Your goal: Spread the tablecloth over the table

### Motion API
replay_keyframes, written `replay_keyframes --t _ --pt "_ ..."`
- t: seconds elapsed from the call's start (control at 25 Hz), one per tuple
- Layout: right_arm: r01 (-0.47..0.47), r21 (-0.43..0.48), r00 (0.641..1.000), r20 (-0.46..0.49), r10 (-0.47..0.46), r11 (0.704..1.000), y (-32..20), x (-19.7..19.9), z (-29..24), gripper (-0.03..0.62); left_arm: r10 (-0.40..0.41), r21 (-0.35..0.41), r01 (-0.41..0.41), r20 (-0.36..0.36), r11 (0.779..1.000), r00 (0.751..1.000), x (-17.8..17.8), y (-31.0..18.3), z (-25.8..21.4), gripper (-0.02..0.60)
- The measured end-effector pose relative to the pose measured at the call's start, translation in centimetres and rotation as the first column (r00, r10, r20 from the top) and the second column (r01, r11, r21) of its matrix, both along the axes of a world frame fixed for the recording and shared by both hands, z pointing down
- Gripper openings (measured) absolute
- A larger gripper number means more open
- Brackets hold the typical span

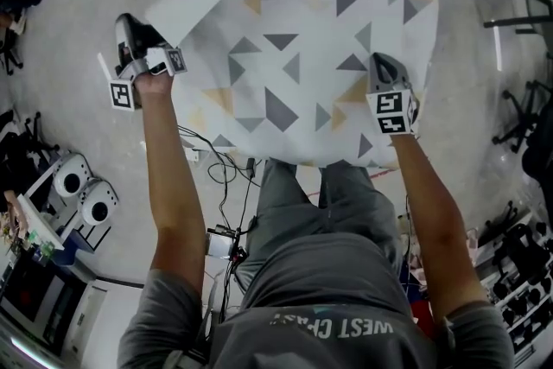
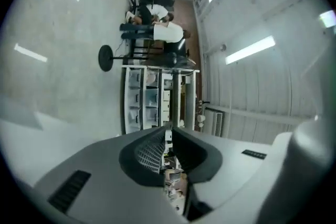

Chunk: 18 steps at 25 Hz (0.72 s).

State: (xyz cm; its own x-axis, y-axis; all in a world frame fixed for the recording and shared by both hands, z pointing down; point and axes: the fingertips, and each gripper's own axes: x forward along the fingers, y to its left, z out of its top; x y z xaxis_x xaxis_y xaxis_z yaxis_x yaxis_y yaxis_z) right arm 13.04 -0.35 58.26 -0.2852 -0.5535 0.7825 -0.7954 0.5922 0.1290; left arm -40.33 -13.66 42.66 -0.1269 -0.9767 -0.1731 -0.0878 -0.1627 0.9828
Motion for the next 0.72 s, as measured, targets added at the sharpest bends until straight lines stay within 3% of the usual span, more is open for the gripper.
replay_keyframes --t 0.08,0.12,0.16,0.2,0.24,0.28,0.32,0.36,0.4,0.44,0.48,0.52,0.56,0.6,0.72 --pt "-0.003 0.002 1.000 0.003 0.003 1.000 0.0 0.1 0.1 -0.011 -0.030 -0.024 0.034 0.155 0.999 0.987 -1.3 -1.4 -1.7 0.066" --pt "-0.005 0.004 1.000 0.005 0.005 1.000 0.0 0.2 0.1 -0.011 0.012 -0.077 0.009 0.276 0.997 0.961 -0.6 -1.8 -2.2 0.081" --pt "-0.007 0.006 1.000 0.005 0.007 1.000 0.0 0.3 0.0 -0.011 0.088 -0.146 -0.030 0.408 0.989 0.909 1.0 -1.7 -2.3 0.081" --pt "-0.009 0.007 1.000 0.006 0.009 1.000 0.0 0.3 0.0 -0.011 0.180 -0.220 -0.069 0.536 0.973 0.825 3.0 -1.0 -2.2 0.081" --pt "-0.010 0.008 1.000 0.008 0.010 1.000 0.0 0.3 -0.1 -0.011 0.278 -0.295 -0.103 0.649 0.950 0.708 5.2 0.1 -1.7 0.081" --pt "-0.011 0.009 1.000 0.009 0.011 1.000 -0.1 0.3 -0.1 -0.011 0.375 -0.371 -0.129 0.733 0.920 0.568 7.3 1.5 -0.7 0.081" --pt "-0.012 0.008 1.000 0.011 0.012 1.000 -0.1 0.2 -0.2 -0.011 0.466 -0.448 -0.149 0.777 0.881 0.423 9.6 2.8 0.8 0.080" --pt "-0.012 0.008 1.000 0.012 0.012 1.000 -0.1 0.2 -0.1 -0.011 0.547 -0.522 -0.165 0.784 0.837 0.293 11.9 3.7 2.6 0.074" --pt "-0.010 0.007 1.000 0.013 0.010 1.000 -0.1 0.2 -0.1 -0.011 0.609 -0.582 -0.180 0.771 0.793 0.189 14.2 4.3 4.3 0.074" --pt "-0.007 0.007 1.000 0.012 0.007 1.000 -0.1 0.2 -0.1 -0.011 0.645 -0.621 -0.193 0.756 0.760 0.108 16.2 4.6 5.6 0.074" --pt "-0.003 0.007 1.000 0.011 0.003 1.000 -0.1 0.2 -0.2 -0.011 0.660 -0.640 -0.204 0.750 0.741 0.045 17.8 4.6 6.3 0.072" --pt "0.000 0.007 1.000 0.012 0.000 1.000 -0.1 0.1 -0.2 -0.011 0.662 -0.648 -0.209 0.750 0.733 -0.004 18.8 4.6 6.6 0.066" --pt "0.000 0.008 1.000 0.013 0.000 1.000 -0.1 0.1 -0.3 -0.011 0.663 -0.654 -0.208 0.748 0.727 -0.037 19.4 4.5 6.9 0.053" --pt "-0.003 0.008 1.000 0.014 0.003 1.000 -0.2 0.1 -0.3 -0.011 0.671 -0.665 -0.207 0.740 0.717 -0.050 19.7 4.4 7.3 0.048" --pt "-0.017 0.003 1.000 0.022 0.017 1.000 -0.1 0.2 -0.3 -0.011 0.731 -0.716 -0.229 0.682 0.659 -0.028 20.1 4.4 9.2 0.035"
